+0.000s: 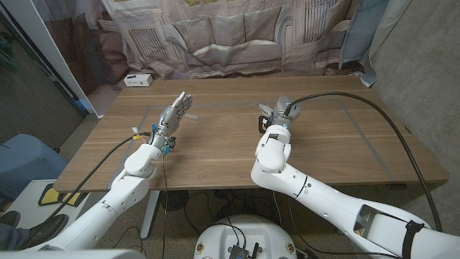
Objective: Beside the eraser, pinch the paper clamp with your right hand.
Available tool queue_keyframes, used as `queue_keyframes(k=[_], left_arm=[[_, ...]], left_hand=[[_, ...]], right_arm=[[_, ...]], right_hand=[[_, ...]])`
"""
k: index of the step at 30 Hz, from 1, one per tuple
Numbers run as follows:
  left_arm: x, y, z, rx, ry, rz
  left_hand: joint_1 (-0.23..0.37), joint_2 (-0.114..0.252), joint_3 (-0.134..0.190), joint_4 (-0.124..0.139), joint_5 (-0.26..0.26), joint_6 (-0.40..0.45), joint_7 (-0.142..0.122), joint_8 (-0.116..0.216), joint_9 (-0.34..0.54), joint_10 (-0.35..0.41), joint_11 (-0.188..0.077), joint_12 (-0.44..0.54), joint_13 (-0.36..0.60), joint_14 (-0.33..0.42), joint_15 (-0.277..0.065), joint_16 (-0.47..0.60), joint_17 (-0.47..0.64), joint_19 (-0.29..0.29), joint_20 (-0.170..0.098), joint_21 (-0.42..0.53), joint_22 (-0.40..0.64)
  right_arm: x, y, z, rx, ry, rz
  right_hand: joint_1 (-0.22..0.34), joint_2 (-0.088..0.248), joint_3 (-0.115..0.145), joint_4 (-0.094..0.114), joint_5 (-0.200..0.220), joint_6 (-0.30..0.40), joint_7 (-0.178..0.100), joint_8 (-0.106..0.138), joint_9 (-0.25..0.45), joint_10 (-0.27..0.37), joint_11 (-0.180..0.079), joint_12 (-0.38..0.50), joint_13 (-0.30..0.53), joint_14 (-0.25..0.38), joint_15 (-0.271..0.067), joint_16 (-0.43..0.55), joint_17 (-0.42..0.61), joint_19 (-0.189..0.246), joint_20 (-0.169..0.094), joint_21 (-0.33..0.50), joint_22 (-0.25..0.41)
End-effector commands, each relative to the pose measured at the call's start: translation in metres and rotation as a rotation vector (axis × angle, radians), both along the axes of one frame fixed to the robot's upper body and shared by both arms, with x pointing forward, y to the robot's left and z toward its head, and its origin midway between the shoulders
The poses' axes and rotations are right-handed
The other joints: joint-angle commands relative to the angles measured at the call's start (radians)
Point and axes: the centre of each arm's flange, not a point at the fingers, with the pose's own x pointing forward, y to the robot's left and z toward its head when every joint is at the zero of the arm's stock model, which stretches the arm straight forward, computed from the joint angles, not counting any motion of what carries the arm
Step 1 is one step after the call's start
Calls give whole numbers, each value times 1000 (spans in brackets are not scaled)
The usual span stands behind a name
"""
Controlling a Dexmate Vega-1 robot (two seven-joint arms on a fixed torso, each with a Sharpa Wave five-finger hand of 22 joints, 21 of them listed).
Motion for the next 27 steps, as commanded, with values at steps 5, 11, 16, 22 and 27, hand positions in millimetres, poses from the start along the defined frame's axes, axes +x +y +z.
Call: queue_keyframes(k=[5, 11, 16, 22, 27], left_arm=[[3, 0, 0, -5, 6, 0], [3, -1, 0, -4, 11, 0], [3, 0, -1, -4, 15, 3], [3, 0, -1, -5, 15, 3], [3, 0, -1, -6, 17, 2]], left_hand=[[4, 2, 3, -4, -2, 8, -4, -5, 4, 2, -3, 1, -1, 5, -1, -2, 5, -3, 10, -4, 5], [3, 3, 3, -5, -2, 10, -5, -4, 4, 3, -3, 1, -1, 5, -1, -2, 5, -3, 10, -5, 5], [3, 3, 3, -6, -2, 9, -4, -5, 4, 4, -3, 1, -1, 5, -1, -2, 5, -3, 11, -6, 5], [3, 4, 3, -6, -2, 9, -4, -5, 4, 4, 1, 1, -1, 5, 0, -2, 5, -3, 13, -7, 5], [3, 4, 3, -7, -2, 10, -3, -5, 4, 6, 3, 1, -1, 5, 0, -2, 5, -3, 13, -8, 5]], right_arm=[[9, 3, -2, -15, 63, -22], [13, 4, -2, -24, 80, -38], [16, 7, -3, -29, 89, -46], [18, 10, -3, -34, 108, -58], [19, 10, -3, -32, 123, -42]], right_hand=[[-8, -8, -8, -4, 4, -12, 28, -8, 6, 2, 13, -6, 3, -1, 12, -6, 5, 2, 7, -6, 3], [16, -6, -3, -17, 9, -29, 57, -18, 6, -10, 34, -19, 4, -4, 32, -12, 2, 2, 29, -11, 2], [37, -3, 2, -28, 13, -32, 58, -20, 6, -11, 27, -22, 4, -9, 36, -17, 0, -5, 37, -16, 0], [64, -1, 10, -41, 18, -37, 61, -23, 6, -15, 30, -27, 4, -11, 37, -22, -2, -11, 44, -21, -1], [89, -4, 14, -54, 22, -43, 80, -28, 7, -13, 38, -30, 5, -9, 49, -26, -5, 2, 54, -18, -2]])
